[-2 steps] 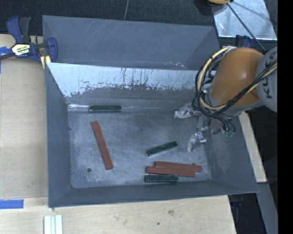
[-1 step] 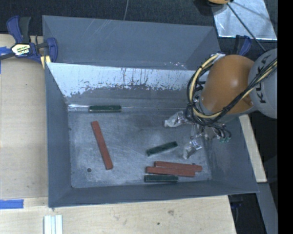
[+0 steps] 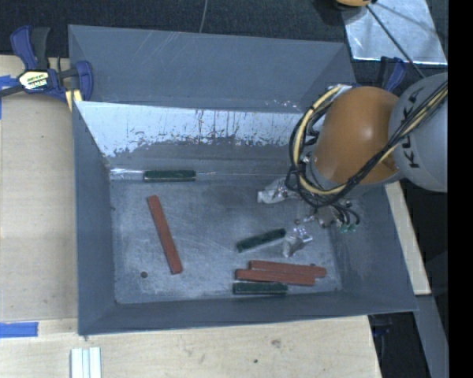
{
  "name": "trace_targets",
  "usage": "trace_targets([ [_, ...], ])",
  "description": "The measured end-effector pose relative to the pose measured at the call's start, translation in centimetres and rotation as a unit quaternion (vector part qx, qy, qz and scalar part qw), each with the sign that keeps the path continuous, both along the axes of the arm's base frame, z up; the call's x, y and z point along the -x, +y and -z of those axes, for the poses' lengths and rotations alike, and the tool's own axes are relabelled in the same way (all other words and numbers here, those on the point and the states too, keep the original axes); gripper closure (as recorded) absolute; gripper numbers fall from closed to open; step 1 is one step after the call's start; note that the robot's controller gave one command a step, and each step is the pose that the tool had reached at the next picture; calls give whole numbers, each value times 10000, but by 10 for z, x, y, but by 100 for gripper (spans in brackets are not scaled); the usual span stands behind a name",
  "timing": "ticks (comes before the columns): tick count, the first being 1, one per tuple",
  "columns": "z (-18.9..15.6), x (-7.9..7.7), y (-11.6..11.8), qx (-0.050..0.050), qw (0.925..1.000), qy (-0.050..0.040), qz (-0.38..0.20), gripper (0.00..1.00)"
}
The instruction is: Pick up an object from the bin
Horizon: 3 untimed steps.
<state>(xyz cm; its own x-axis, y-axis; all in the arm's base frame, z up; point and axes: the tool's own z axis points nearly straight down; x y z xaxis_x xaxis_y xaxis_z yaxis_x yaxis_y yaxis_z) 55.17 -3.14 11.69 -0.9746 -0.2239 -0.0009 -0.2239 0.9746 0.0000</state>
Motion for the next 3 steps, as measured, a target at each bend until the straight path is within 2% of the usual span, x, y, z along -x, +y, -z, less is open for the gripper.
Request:
trace_targets([
  [1, 41, 0, 17, 3, 9975, -38, 712, 0],
  [2, 35, 1, 15, 4, 9975, -46, 706, 100],
  [3, 35, 1, 15, 4, 9975, -46, 707, 100],
])
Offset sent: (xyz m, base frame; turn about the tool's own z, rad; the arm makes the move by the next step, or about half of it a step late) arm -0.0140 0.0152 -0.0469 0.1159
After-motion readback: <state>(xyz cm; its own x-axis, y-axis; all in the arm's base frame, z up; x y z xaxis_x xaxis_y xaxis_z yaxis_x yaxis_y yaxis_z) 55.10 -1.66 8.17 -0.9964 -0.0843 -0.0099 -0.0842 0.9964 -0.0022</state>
